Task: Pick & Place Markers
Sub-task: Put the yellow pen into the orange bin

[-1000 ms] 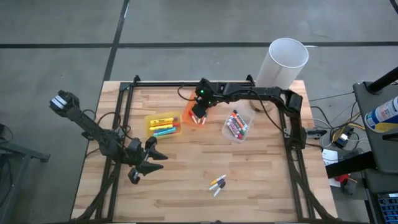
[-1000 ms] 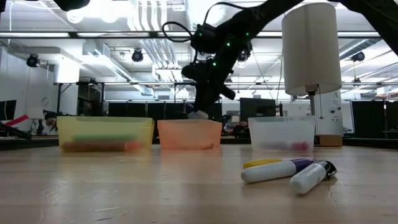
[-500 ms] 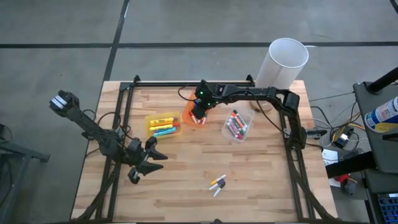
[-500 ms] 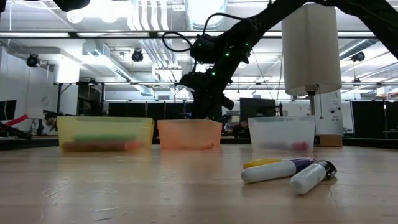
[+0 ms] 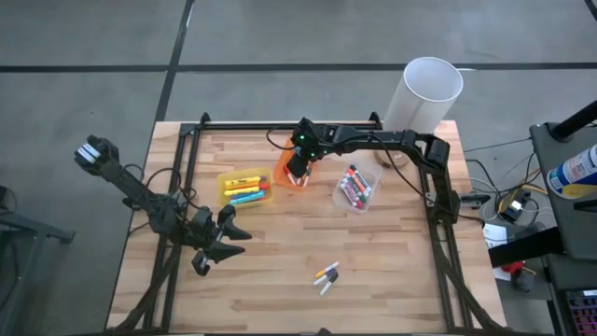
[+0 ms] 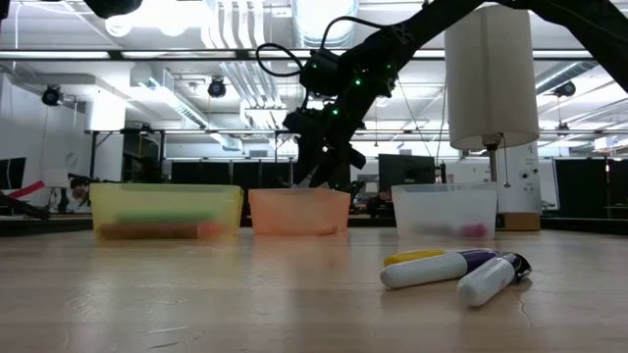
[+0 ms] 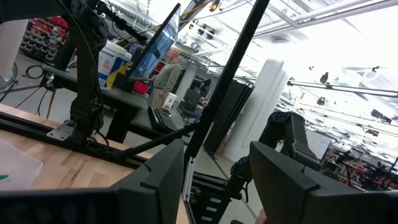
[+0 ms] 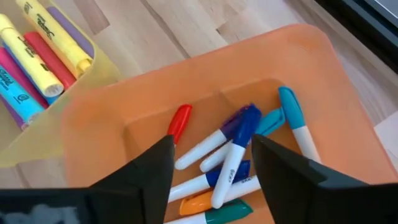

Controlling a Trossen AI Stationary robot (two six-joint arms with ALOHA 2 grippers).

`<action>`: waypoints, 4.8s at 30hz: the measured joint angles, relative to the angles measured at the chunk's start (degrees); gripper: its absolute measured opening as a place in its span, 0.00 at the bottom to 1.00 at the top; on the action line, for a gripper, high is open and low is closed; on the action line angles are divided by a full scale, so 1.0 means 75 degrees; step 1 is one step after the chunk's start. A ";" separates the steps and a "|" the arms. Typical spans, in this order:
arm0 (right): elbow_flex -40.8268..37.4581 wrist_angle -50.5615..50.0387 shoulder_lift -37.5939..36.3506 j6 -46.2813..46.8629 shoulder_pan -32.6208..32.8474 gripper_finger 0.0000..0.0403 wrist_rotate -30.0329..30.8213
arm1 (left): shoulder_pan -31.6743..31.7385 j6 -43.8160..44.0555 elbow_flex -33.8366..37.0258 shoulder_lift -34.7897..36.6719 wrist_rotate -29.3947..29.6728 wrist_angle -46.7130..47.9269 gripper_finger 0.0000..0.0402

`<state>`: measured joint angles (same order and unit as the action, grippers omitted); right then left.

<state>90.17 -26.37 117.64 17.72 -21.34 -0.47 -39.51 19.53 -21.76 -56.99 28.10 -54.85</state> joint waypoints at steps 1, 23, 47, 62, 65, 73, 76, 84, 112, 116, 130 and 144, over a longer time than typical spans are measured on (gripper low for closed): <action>0.0000 -0.0005 0.0000 0.0003 0.0000 0.53 -0.0001 | 0.0000 0.0001 0.0000 0.0000 0.0000 -0.0001 0.44; 0.0695 -0.1546 -0.0095 -0.1077 0.1313 0.53 -0.1689 | -0.0006 -0.0114 0.0017 0.0003 0.0003 0.0009 0.44; 0.1676 -0.3430 -0.0117 -0.0769 0.3422 0.53 -0.1339 | 0.0003 -0.0221 0.0055 0.0003 0.0003 0.0005 0.44; 0.1560 -0.3380 -0.0105 -0.0591 0.3801 0.53 -0.1320 | 0.0052 -0.0385 0.0055 -0.0064 0.0050 0.0114 0.44; 0.1483 -0.3374 -0.0105 -0.0559 0.3849 0.53 -0.1325 | 0.0055 -0.0392 0.0055 -0.0064 0.0050 0.0114 0.44; 0.1390 -0.3389 -0.0105 -0.0474 0.3953 0.53 -0.1331 | 0.0055 -0.0408 0.0050 -0.0067 0.0047 0.0050 0.44; 0.1390 -0.3386 -0.0105 -0.0411 0.3989 0.53 -0.1335 | 0.0055 -0.0414 0.0050 -0.0067 0.0044 0.0050 0.44; 0.1390 -0.3385 -0.0105 -0.0358 0.4109 0.53 -0.1334 | 0.0055 -0.0499 0.0050 -0.0067 0.0159 0.0050 0.44; 0.1346 -0.3424 -0.0105 -0.0300 0.4328 0.53 -0.1326 | 0.0058 -0.0590 0.0055 -0.0070 0.0381 0.0055 0.44; 0.1346 -0.3424 -0.0105 -0.0303 0.4331 0.53 -0.1329 | 0.0058 -0.0589 0.0056 -0.0070 0.0379 0.0055 0.44; 0.1346 -0.3424 -0.0105 -0.0217 0.4331 0.53 -0.1329 | 0.0058 -0.0586 0.0058 -0.0070 0.0379 0.0055 0.44; 0.1346 -0.3219 -0.0105 0.0134 0.4331 0.54 -0.1338 | 0.0058 -0.0583 0.0061 -0.0070 0.0379 0.0052 0.44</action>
<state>100.27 -50.51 116.86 18.72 11.14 -10.50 -39.07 15.16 -21.30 -57.52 30.94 -54.46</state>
